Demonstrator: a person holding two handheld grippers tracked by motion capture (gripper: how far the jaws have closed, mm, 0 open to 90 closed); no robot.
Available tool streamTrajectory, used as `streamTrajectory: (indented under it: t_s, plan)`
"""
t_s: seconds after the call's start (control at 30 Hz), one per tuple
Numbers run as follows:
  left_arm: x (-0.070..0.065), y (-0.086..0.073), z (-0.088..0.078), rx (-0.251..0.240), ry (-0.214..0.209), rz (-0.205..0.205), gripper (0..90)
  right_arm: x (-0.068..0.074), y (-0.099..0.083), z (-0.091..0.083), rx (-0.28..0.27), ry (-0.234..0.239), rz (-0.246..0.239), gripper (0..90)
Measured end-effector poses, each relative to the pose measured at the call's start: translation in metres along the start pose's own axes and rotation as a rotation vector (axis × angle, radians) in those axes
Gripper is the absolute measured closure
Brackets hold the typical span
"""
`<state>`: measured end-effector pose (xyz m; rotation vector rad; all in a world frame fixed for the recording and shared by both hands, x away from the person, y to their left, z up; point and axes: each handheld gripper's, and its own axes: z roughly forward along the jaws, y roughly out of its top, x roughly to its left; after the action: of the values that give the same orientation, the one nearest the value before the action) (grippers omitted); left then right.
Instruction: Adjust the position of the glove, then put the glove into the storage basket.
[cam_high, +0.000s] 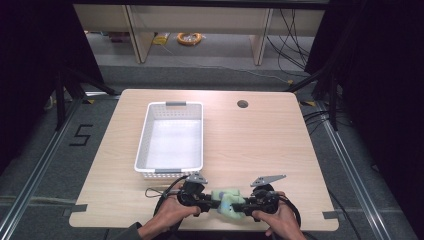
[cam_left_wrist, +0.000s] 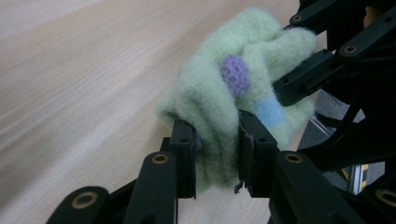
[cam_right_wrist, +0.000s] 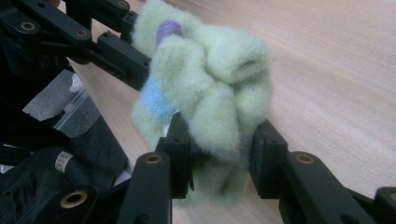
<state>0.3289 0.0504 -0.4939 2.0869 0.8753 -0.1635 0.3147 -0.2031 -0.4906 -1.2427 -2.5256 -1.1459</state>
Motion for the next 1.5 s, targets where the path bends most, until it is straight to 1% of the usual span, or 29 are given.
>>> streamTrajectory:
  t_s: [0.03, 0.07, 0.1, 0.13, 0.17, 0.2, 0.3, 0.33, 0.37, 0.4, 0.43, 0.47, 0.5, 0.57, 0.73, 0.77, 0.8, 0.83, 0.9, 0.93, 1.03, 1.07, 1.17, 1.23, 1.27, 1.3, 1.33, 1.47, 1.5]
  plan:
    - [0.0, 0.001, -0.001, -0.005, 0.001, 0.009, 69.9, 0.0, 0.0, -0.001, -0.009, -0.001, -0.002, 65.9]
    - [-0.001, 0.001, -0.002, -0.017, 0.005, -0.001, 69.9, 0.0, 0.001, -0.002, -0.013, 0.006, -0.012, 65.9]
    - [-0.002, 0.001, -0.004, -0.01, 0.004, 0.009, 69.9, 0.001, 0.002, -0.003, -0.014, 0.007, -0.001, 65.9]
    - [-0.002, 0.002, -0.005, -0.015, 0.004, 0.015, 69.9, 0.001, 0.002, -0.003, -0.023, 0.002, -0.007, 65.9]
    - [-0.004, 0.003, -0.005, -0.021, 0.014, 0.016, 69.9, 0.003, 0.002, -0.004, -0.017, 0.027, 0.016, 65.9]
    - [-0.004, 0.003, -0.006, -0.02, 0.005, 0.018, 69.9, 0.001, 0.003, -0.004, -0.025, 0.022, -0.005, 65.9]
    - [-0.005, 0.003, -0.007, -0.023, 0.009, 0.031, 69.9, 0.001, 0.004, -0.006, -0.028, 0.005, -0.009, 65.9]
    - [-0.005, 0.003, -0.007, -0.022, 0.009, 0.031, 69.9, 0.003, 0.004, -0.006, -0.019, 0.024, 0.019, 65.8]
    - [-0.005, 0.003, -0.007, -0.023, 0.011, 0.031, 69.9, 0.003, 0.004, -0.005, -0.023, 0.028, 0.003, 65.8]
    - [-0.005, 0.004, -0.008, -0.03, 0.011, 0.029, 69.9, 0.002, 0.005, -0.006, -0.025, 0.006, -0.02, 65.8]
    - [-0.005, 0.004, -0.009, -0.03, 0.008, 0.032, 69.9, 0.002, 0.006, -0.006, -0.026, 0.008, -0.025, 65.8]
    - [-0.006, 0.004, -0.01, -0.032, 0.01, 0.032, 69.9, 0.004, 0.006, -0.007, -0.03, 0.005, -0.015, 65.8]
    - [-0.006, 0.005, -0.011, -0.034, 0.01, 0.041, 69.9, 0.003, 0.008, -0.008, -0.026, 0.001, -0.032, 65.8]
    - [-0.007, 0.006, -0.013, -0.041, 0.013, 0.043, 69.9, 0.005, 0.009, -0.01, -0.028, 0.004, -0.024, 65.8]
    - [-0.008, 0.009, -0.019, -0.052, 0.021, 0.047, 69.9, 0.007, 0.016, -0.014, -0.027, 0.008, -0.056, 65.8]
    - [-0.009, 0.01, -0.021, -0.059, 0.015, 0.051, 69.9, 0.01, 0.017, -0.016, -0.028, 0.01, -0.033, 65.8]
    - [-0.009, 0.011, -0.022, -0.065, 0.022, 0.041, 69.9, 0.008, 0.02, -0.016, -0.03, 0.015, -0.06, 65.8]
    - [-0.009, 0.012, -0.024, -0.064, 0.026, 0.05, 69.9, 0.008, 0.022, -0.017, -0.024, 0.008, -0.065, 65.8]
    - [-0.009, 0.015, -0.027, -0.07, 0.018, 0.039, 69.9, 0.009, 0.026, -0.017, -0.024, 0.012, -0.069, 65.8]
    - [-0.008, 0.016, -0.029, -0.066, 0.019, 0.039, 69.8, 0.009, 0.028, -0.018, -0.022, 0.011, -0.056, 65.8]
    - [-0.011, 0.021, -0.034, -0.063, 0.025, 0.045, 69.8, 0.008, 0.034, -0.021, -0.023, 0.019, -0.057, 65.8]
    - [-0.013, 0.024, -0.037, -0.067, 0.025, 0.047, 69.8, 0.011, 0.035, -0.022, -0.012, 0.025, -0.036, 65.8]
    - [-0.015, 0.03, -0.046, -0.08, 0.027, 0.047, 69.8, 0.014, 0.045, -0.028, -0.017, 0.021, -0.073, 65.8]
    - [-0.016, 0.036, -0.053, -0.083, 0.037, 0.062, 69.8, 0.017, 0.051, -0.032, -0.015, 0.033, -0.067, 65.8]
    - [-0.016, 0.038, -0.055, -0.09, 0.041, 0.06, 69.8, 0.016, 0.057, -0.035, -0.024, 0.027, -0.09, 65.8]
    - [-0.016, 0.041, -0.059, -0.092, 0.045, 0.061, 69.8, 0.017, 0.06, -0.035, -0.03, 0.025, -0.091, 65.9]
    - [-0.016, 0.045, -0.064, -0.101, 0.052, 0.063, 69.8, 0.019, 0.065, -0.037, -0.02, 0.033, -0.073, 65.9]
    - [-0.013, 0.055, -0.079, -0.122, 0.049, 0.053, 69.8, 0.021, 0.085, -0.041, -0.031, 0.052, -0.098, 65.9]
    - [-0.012, 0.057, -0.083, -0.119, 0.063, 0.047, 69.8, 0.022, 0.09, -0.042, -0.03, 0.051, -0.11, 65.9]
